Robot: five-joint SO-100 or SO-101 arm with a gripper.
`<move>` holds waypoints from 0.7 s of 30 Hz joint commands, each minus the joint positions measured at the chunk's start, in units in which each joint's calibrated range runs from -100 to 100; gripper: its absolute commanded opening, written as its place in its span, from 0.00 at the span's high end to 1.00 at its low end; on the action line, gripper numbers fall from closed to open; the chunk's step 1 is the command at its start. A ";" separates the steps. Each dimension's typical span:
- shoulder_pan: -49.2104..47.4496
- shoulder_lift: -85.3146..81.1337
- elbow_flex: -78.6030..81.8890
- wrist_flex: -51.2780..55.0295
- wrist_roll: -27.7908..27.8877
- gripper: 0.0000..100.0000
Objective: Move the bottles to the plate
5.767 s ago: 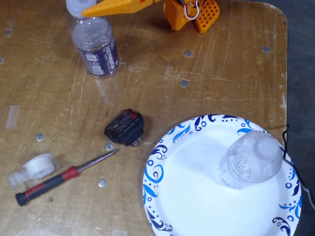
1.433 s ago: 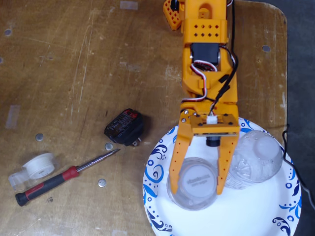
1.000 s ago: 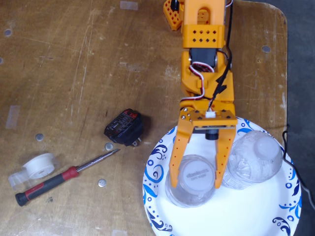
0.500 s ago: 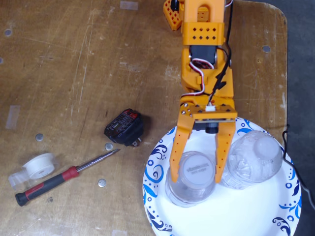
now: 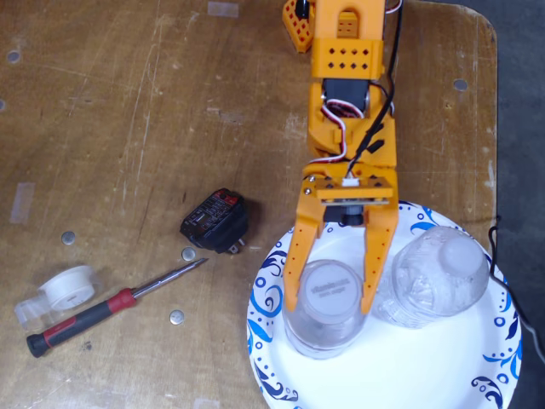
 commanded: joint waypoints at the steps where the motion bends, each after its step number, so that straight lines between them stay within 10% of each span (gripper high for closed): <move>1: -1.06 -2.95 -0.20 -1.22 -0.52 0.78; 21: -2.24 -3.97 -0.65 -1.31 -0.10 0.68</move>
